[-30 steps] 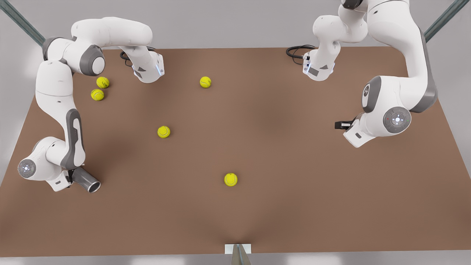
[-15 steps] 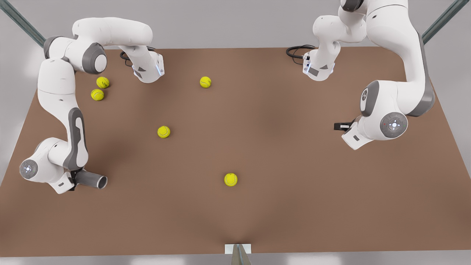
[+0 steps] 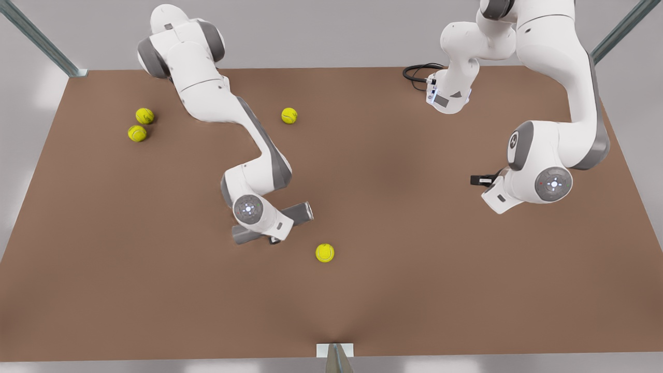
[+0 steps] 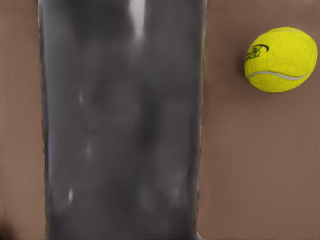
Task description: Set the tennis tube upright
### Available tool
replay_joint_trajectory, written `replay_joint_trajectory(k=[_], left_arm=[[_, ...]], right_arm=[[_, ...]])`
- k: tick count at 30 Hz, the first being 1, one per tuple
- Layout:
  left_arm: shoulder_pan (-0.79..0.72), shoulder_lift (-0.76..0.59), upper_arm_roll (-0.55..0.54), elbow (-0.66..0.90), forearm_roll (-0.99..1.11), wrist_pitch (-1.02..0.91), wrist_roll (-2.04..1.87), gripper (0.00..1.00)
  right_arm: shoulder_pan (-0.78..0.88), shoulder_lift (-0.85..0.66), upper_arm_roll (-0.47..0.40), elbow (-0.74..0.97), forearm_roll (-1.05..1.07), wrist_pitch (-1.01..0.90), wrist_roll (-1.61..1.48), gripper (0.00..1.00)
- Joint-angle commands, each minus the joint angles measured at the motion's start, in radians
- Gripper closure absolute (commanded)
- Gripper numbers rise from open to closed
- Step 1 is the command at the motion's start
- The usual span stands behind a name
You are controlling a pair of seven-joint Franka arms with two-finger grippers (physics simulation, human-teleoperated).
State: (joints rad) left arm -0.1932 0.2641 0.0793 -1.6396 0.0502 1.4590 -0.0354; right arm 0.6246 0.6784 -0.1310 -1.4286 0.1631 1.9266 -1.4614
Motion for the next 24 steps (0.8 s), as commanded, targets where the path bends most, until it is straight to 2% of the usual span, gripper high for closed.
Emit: replay_joint_trajectory(k=[1, 3, 7, 12, 21, 24], left_arm=[[-0.012, 0.007, -0.003, 0.001, -0.001, 0.001, 0.017, 0.00], [-0.017, 0.018, -0.049, 0.007, -0.017, 0.003, 0.012, 0.00], [-0.012, -0.028, -0.047, 0.020, -0.081, 0.029, -0.020, 0.00], [-0.020, -0.009, -0.047, 0.018, -0.035, 0.076, -0.060, 0.00], [-0.023, 0.009, -0.047, 0.011, -0.035, 0.077, -0.063, 0.00], [-0.023, 0.010, -0.047, 0.011, -0.035, 0.077, -0.063, 0.00]], right_arm=[[0.053, 0.001, 0.001, 0.002, -0.034, -0.092, 0.728, 0.42], [0.104, 0.019, -0.001, 0.008, -0.040, -0.084, 0.852, 0.42], [0.132, 0.085, 0.008, 0.020, -0.031, -0.011, 1.017, 0.42], [0.132, 0.167, 0.013, 0.020, -0.027, 0.134, 1.015, 0.42], [0.165, 0.168, 0.016, 0.025, -0.022, 0.149, 1.001, 0.42], [0.185, 0.165, 0.036, 0.045, -0.034, 0.164, 0.819, 0.42]])
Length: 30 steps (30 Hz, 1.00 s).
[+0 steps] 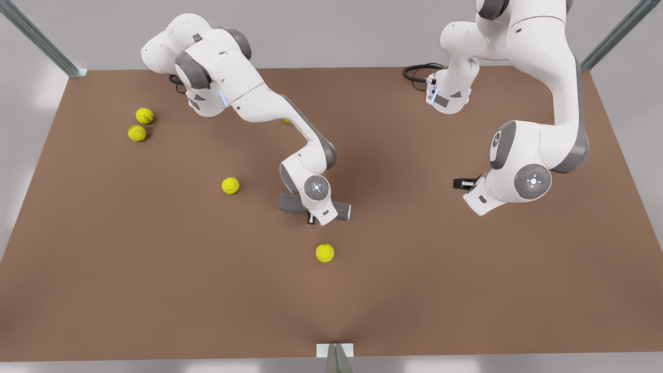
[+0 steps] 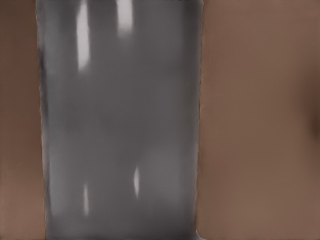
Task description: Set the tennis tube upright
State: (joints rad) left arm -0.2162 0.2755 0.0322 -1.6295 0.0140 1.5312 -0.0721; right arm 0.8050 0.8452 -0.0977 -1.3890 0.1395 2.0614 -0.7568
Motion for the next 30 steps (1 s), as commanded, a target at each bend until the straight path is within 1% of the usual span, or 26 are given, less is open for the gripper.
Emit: replay_joint_trajectory(k=[1, 5, 6, 7, 15, 17, 18, 19, 20, 22, 23, 24, 25, 26, 27, 28, 29, 30], left_arm=[[0.001, -0.001, 0.000, 0.000, 0.001, 0.004, -0.026, 0.00], [0.001, 0.002, 0.000, 0.000, 0.001, 0.003, -0.026, 0.00], [0.001, 0.004, 0.000, 0.000, 0.001, 0.003, -0.026, 0.00], [0.001, 0.008, 0.000, 0.000, 0.001, 0.004, -0.026, 0.00], [0.004, 0.022, 0.000, -0.006, -0.015, 0.007, -0.026, 0.00], [0.004, 0.021, 0.000, -0.036, -0.216, 0.147, -0.025, 0.00], [0.001, 0.074, -0.005, -0.044, -0.399, 0.262, -0.015, 0.00], [0.001, 0.114, -0.034, -0.041, -0.425, 0.280, 0.077, 0.00], [-0.002, 0.119, -0.035, -0.033, -0.424, 0.279, 0.077, 0.00], [0.000, 0.137, -0.037, -0.027, -0.410, 0.285, 0.087, 0.00], [0.000, 0.218, -0.086, 0.049, -0.410, 0.290, 0.086, 0.00], [0.000, 0.312, -0.129, 0.148, -0.413, 0.290, 0.086, 0.00], [0.000, 0.364, -0.164, 0.204, -0.420, 0.309, 0.084, 0.00], [0.000, 0.424, -0.221, 0.209, -0.422, 0.404, 0.084, 0.00], [-0.002, 0.487, -0.274, 0.209, -0.413, 0.464, 0.086, 0.00], [-0.002, 0.516, -0.298, 0.209, -0.413, 0.520, 0.086, 0.00], [0.000, 0.548, -0.324, 0.212, -0.413, 0.570, 0.104, 0.00], [0.000, 0.564, -0.325, 0.212, -0.413, 0.575, 0.120, 0.00]], right_arm=[[0.008, -0.002, 0.003, 0.005, -0.014, 0.031, 0.108, 0.42], [0.003, 0.017, 0.003, 0.004, 0.000, 0.037, 0.113, 0.42], [0.003, 0.018, 0.004, 0.004, 0.002, 0.037, 0.119, 0.39], [0.005, 0.020, 0.004, 0.004, 0.006, 0.037, 0.123, 0.00], [0.005, 0.011, 0.003, 0.007, 0.002, 0.025, 0.116, 0.00], [0.000, -0.008, 0.003, 0.007, 0.003, 0.011, 0.113, 0.00], [-0.004, -0.031, 0.003, 0.008, 0.002, -0.014, 0.113, 0.00], [-0.013, -0.044, 0.000, 0.027, 0.002, -0.033, 0.110, 0.00], [-0.033, -0.052, 0.000, 0.070, 0.005, -0.087, 0.111, 0.00], [-0.105, -0.118, -0.005, 0.088, 0.006, -0.138, 0.111, 0.00], [-0.150, -0.140, -0.020, 0.102, -0.003, -0.145, 0.120, 0.00], [-0.156, -0.155, -0.135, 0.105, -0.003, -0.162, 0.145, 0.00], [-0.170, -0.155, -0.233, 0.102, 0.005, -0.199, 0.274, 0.00], [-0.226, -0.152, -0.258, 0.097, 0.009, -0.279, 0.654, 0.00], [-0.247, -0.155, -0.263, 0.116, 0.041, -0.375, 0.858, 0.00], [-0.257, -0.163, -0.280, 0.131, 0.034, -0.423, 0.860, 0.00], [-0.262, -0.179, -0.316, 0.131, 0.034, -0.434, 0.846, 0.00], [-0.260, -0.216, -0.416, 0.131, 0.026, -0.448, 0.811, 0.00]])
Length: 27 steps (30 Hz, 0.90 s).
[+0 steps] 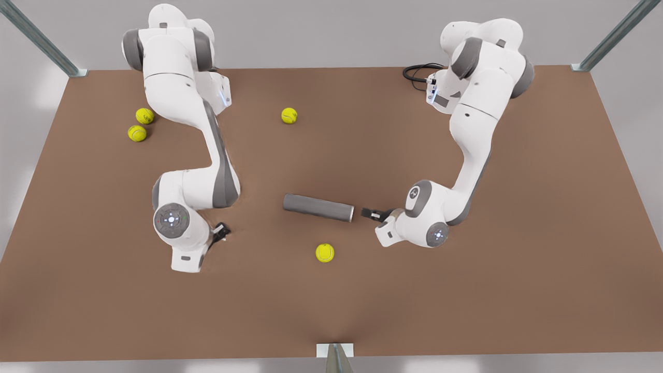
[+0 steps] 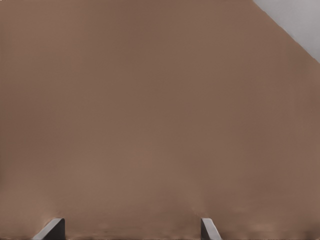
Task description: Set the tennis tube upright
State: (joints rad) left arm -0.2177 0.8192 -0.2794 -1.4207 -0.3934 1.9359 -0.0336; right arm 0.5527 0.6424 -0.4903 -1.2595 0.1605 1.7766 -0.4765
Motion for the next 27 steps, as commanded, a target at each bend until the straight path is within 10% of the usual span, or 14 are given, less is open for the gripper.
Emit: replay_joint_trajectory(k=[1, 4, 7, 27], left_arm=[[0.003, 0.021, -0.015, 0.003, -0.007, 0.178, 0.083, 0.00], [0.026, 0.032, -0.056, 0.000, -0.012, 0.213, 0.141, 0.00], [0.026, 0.044, -0.087, -0.001, -0.015, 0.256, 0.141, 0.00], [0.072, 0.155, -0.233, -0.029, -0.009, 0.272, 0.153, 0.00]], right_arm=[[0.004, -0.049, -0.132, 0.015, -0.022, -0.235, 0.444, 0.00], [-0.068, -0.187, -0.113, 0.091, -0.124, -0.405, 0.237, 0.00], [-0.385, -0.279, 0.363, 0.080, -0.320, -0.407, 0.248, 0.00], [-0.401, -0.492, 0.392, -0.192, -0.254, -0.255, 0.250, 0.00]])
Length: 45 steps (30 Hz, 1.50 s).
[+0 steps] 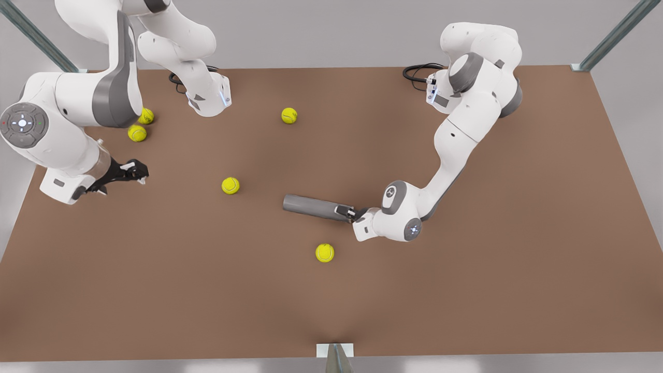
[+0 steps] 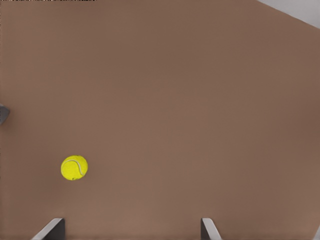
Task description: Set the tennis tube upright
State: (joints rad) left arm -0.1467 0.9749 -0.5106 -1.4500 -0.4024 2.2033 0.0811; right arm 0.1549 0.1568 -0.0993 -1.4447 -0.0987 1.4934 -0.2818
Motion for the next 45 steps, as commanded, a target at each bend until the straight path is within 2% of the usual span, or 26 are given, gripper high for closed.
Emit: replay_joint_trajectory(k=[1, 17, 20, 32, 41, 43, 44, 45], left_arm=[[0.001, -0.001, -0.003, 0.000, -0.001, 0.000, 0.039, 0.00], [0.064, 0.038, -0.094, 0.003, -0.013, -0.051, 0.039, 0.00], [0.116, 0.050, -0.146, 0.003, -0.019, -0.053, 0.040, 0.00], [0.147, 0.045, -0.174, 0.003, -0.030, -0.134, 0.039, 0.00], [0.190, 0.031, -0.243, 0.005, -0.044, -0.172, -0.021, 0.00], [0.191, 0.031, -0.253, 0.005, -0.044, -0.171, -0.024, 0.15], [0.191, 0.031, -0.253, 0.005, -0.044, -0.171, -0.024, 0.27], [0.193, 0.031, -0.259, 0.005, -0.042, -0.171, -0.052, 0.50]], right_arm=[[-0.003, -0.016, 0.001, -0.017, 0.005, 0.031, 0.055, 0.00], [-0.011, -0.002, 0.013, -0.016, 0.017, 0.031, 0.053, 0.00], [-0.011, -0.002, 0.012, -0.016, 0.023, 0.027, 0.053, 0.00], [-0.011, 0.007, 0.010, -0.016, 0.023, 0.027, 0.052, 0.00], [-0.009, 0.007, 0.010, -0.016, 0.023, 0.027, 0.053, 0.00], [-0.008, 0.007, 0.010, -0.016, 0.023, 0.027, 0.053, 0.00], [-0.008, 0.007, 0.010, -0.016, 0.023, 0.025, 0.053, 0.00], [-0.008, 0.007, 0.010, -0.014, 0.023, 0.024, 0.053, 0.00]])
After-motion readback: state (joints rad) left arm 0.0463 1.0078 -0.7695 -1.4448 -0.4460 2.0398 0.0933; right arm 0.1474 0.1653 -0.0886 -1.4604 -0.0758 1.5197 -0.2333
